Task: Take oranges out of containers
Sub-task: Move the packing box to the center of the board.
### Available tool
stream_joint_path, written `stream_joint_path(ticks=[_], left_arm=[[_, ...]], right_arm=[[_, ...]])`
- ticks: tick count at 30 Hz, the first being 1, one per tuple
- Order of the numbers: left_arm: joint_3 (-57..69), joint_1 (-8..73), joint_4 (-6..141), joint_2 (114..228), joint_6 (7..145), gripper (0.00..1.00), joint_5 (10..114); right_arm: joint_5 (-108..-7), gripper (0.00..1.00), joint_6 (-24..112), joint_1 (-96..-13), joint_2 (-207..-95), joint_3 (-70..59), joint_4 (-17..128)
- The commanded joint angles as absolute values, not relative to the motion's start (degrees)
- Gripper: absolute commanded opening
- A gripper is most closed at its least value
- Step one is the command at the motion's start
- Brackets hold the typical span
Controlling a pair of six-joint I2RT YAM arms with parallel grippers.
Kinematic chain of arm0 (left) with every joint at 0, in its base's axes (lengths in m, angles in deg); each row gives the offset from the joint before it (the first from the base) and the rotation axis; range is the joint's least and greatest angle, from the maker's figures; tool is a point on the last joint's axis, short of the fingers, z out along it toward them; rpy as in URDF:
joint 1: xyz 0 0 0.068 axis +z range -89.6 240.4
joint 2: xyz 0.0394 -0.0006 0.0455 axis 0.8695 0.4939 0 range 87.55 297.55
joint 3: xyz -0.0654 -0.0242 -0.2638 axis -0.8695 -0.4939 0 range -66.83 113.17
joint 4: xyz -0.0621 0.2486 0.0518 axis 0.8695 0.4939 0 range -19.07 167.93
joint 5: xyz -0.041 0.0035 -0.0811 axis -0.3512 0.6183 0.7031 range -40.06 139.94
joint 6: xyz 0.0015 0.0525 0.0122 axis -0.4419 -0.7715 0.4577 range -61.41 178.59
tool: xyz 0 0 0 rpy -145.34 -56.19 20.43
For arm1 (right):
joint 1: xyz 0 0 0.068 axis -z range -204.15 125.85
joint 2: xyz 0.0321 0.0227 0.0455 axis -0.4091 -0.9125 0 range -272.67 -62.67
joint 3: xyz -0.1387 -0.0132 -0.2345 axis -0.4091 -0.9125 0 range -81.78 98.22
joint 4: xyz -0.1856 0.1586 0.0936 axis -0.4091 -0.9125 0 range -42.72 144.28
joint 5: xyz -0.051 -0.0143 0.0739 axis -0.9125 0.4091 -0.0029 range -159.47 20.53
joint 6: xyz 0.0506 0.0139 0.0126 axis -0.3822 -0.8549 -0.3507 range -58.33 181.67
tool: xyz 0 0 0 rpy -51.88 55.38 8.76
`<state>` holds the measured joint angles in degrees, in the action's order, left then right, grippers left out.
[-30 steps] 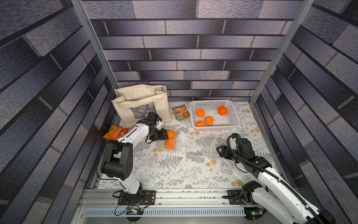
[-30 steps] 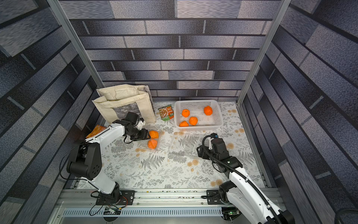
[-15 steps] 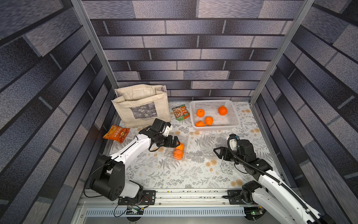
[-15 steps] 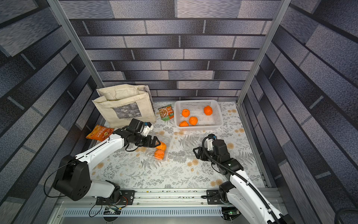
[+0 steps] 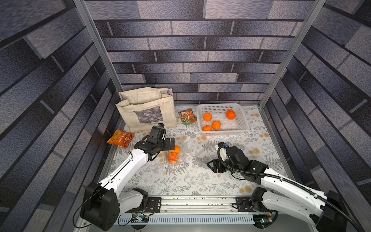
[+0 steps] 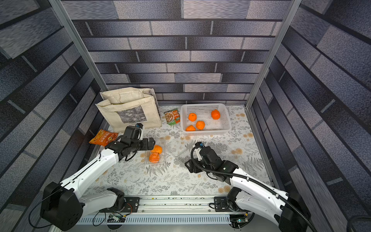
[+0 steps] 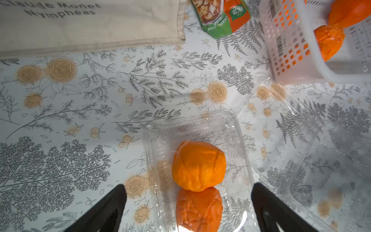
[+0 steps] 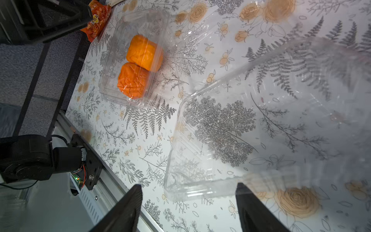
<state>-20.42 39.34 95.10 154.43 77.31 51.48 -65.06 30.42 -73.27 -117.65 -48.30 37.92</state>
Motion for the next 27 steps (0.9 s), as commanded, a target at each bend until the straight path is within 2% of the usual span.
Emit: stream_joint_path(ticks=[1,9,14,17,21,27], left_arm=[[-22.9,40.3,89.8,151.2,78.6,1.00,48.8],[-23.4,43.1,92.9,153.0,80.4,1.00,48.9],[-26.6,43.0,91.3,151.5,82.1,1.00,52.1],[-27.7,42.6,92.0,150.9,82.6,1.00,52.3],[-29.5,42.5,92.5,150.5,83.3,1.00,52.5],[-32.1,38.2,86.8,151.4,86.2,1.00,54.2]], right_arm=[[-70.9,0.76,31.0,-75.0,-120.9,-44.3,40.6],[-72.3,0.76,29.4,-75.3,-129.2,-39.9,42.8],[-80.0,0.76,29.5,-75.3,-121.3,-38.8,36.0],[-90.0,0.77,28.2,-75.2,-114.3,-38.5,27.3],[-99.1,0.76,25.8,-75.1,-110.4,-37.0,17.4],[-93.2,0.76,27.0,-75.1,-114.1,-37.2,22.6]])
